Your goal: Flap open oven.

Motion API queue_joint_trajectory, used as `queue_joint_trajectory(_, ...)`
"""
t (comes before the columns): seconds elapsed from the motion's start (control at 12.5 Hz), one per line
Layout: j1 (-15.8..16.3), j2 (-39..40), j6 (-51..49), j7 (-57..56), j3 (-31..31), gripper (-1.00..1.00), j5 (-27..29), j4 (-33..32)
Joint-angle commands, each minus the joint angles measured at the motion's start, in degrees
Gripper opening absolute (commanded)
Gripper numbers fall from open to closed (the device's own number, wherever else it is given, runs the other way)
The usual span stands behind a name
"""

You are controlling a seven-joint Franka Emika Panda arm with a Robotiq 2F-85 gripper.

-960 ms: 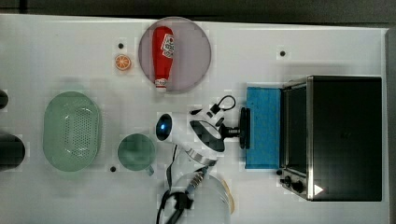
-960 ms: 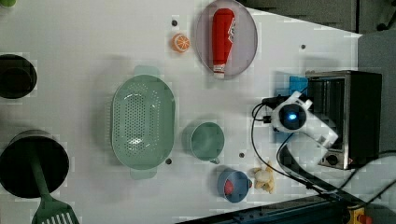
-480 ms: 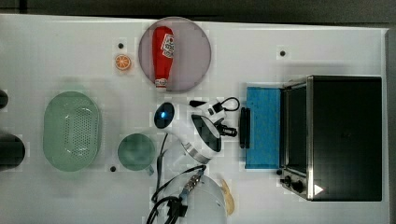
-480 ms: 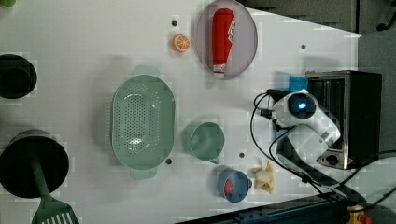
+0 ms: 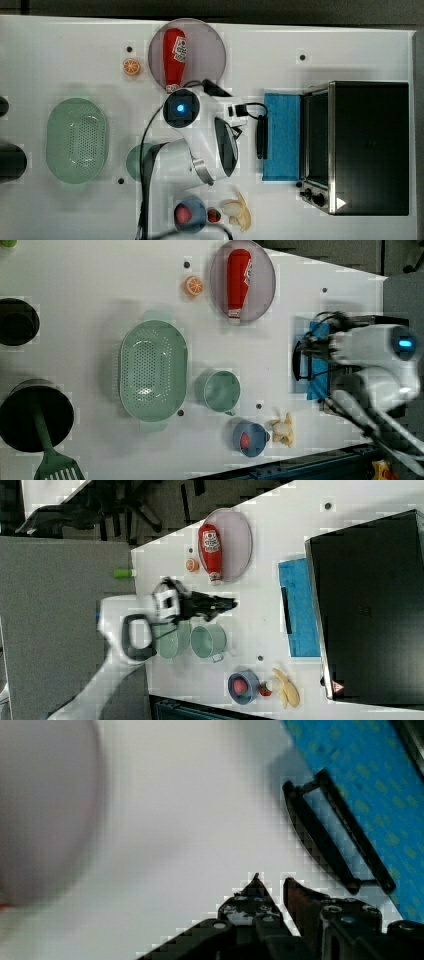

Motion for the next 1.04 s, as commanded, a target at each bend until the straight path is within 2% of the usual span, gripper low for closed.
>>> queue_joint_trajectory(0.08, -1.27, -7.35, -5.95, 3.19, -1.11, -0.65, 4.24, 1.76)
queue_joint_trajectory(0.48, -1.46, -21.92, -17.76, 3.2, -2.22, -0.65, 13.8, 2.93)
queue_joint_trajectory(0.8, -1.42, -27.7, -24.53, 3.19, -2.28, -0.65, 14.61, 5.26)
queue_joint_trajectory(1.04, -1.31, -28.74, -33.93, 3.07, -2.23, -0.65, 14.61, 10.27)
